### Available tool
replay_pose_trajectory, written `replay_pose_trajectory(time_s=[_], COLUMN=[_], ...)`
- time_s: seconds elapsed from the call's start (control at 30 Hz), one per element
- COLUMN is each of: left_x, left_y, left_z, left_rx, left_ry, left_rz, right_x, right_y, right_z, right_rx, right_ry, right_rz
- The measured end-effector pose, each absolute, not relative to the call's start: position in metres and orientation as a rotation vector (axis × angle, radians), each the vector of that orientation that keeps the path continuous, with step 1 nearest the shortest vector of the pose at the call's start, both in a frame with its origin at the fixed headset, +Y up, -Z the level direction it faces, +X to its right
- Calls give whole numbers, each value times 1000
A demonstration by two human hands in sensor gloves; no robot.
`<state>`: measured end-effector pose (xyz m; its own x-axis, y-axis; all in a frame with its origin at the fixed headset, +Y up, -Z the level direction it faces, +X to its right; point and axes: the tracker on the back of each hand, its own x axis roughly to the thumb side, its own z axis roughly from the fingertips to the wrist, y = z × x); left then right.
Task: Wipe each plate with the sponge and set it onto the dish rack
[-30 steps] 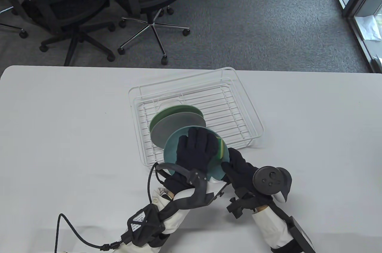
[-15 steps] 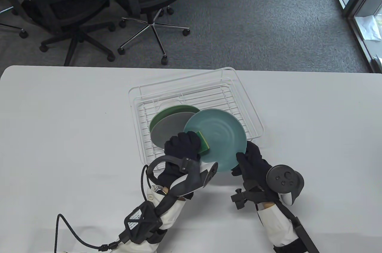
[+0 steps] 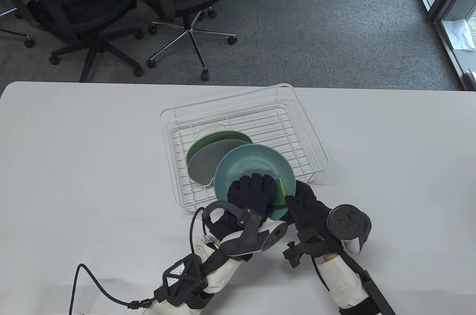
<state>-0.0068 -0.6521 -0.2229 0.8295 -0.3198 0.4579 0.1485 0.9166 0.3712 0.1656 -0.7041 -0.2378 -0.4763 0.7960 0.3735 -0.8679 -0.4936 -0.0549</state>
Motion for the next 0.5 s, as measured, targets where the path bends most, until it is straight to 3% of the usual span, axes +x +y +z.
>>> replay_pose_trajectory(time_s=[0.2,0.37,0.5], left_x=[-20,-35,-43], left_y=[-647,-643,-645], left_z=[-226,-236,-247], left_rx=[505,454,312], left_ry=[-452,-360,-274], left_rz=[-300,-293,-317], right_x=[153,155,164], right_y=[-702,-701,-701], right_z=[-234,-234,-236], right_rx=[480,461,375], right_ry=[-257,-272,-333], right_rz=[2114,2112,2122])
